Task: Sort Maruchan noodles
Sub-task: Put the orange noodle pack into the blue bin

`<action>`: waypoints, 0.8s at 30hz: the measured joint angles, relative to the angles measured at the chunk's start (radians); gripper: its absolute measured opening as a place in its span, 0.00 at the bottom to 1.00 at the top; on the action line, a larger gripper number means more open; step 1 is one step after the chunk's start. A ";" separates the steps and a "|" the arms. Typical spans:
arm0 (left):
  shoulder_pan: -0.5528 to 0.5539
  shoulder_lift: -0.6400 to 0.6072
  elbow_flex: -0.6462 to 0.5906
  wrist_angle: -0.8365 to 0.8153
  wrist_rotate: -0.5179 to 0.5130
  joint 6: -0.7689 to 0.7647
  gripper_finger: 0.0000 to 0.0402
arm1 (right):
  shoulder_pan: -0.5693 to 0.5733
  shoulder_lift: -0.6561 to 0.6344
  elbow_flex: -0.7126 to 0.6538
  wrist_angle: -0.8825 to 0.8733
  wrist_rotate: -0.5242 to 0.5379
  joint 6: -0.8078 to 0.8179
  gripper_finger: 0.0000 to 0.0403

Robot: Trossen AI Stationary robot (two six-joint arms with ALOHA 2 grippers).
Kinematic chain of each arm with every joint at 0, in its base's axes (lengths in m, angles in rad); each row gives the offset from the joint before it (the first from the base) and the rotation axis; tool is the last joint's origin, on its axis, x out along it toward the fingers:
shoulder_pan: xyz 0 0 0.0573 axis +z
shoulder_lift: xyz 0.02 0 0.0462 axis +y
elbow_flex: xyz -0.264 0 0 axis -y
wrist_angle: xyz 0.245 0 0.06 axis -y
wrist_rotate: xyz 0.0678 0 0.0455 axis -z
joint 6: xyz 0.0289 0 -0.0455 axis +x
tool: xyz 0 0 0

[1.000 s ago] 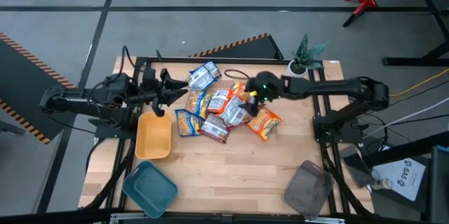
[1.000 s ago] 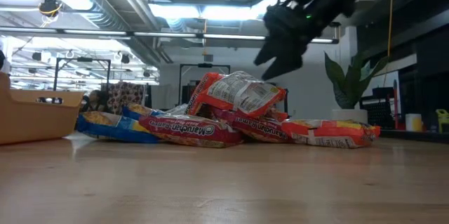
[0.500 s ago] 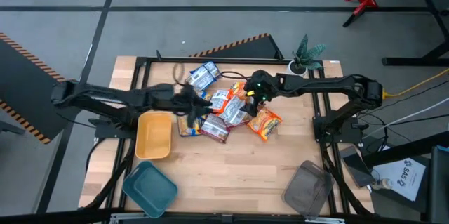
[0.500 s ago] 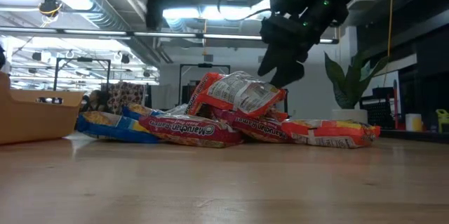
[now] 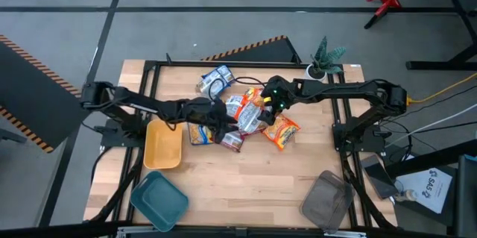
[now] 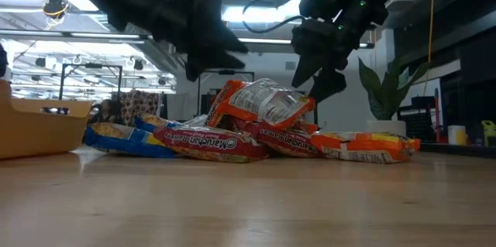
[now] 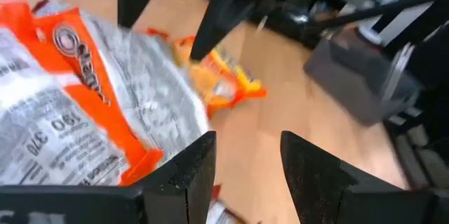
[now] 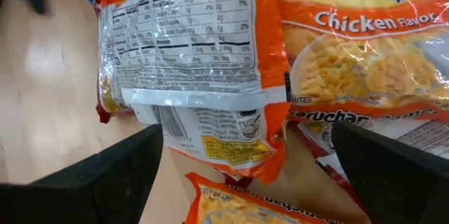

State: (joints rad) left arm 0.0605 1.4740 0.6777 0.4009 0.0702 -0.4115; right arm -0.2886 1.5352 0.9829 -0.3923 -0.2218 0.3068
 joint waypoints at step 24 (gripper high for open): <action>0.072 0.192 0.061 -0.079 -0.116 0.060 0.39 | 0.049 0.003 -0.001 0.029 -0.106 0.087 0.99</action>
State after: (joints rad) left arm 0.1326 1.6661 0.7387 0.3223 -0.0459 -0.3519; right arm -0.2399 1.5381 0.9821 -0.3636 -0.3281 0.3935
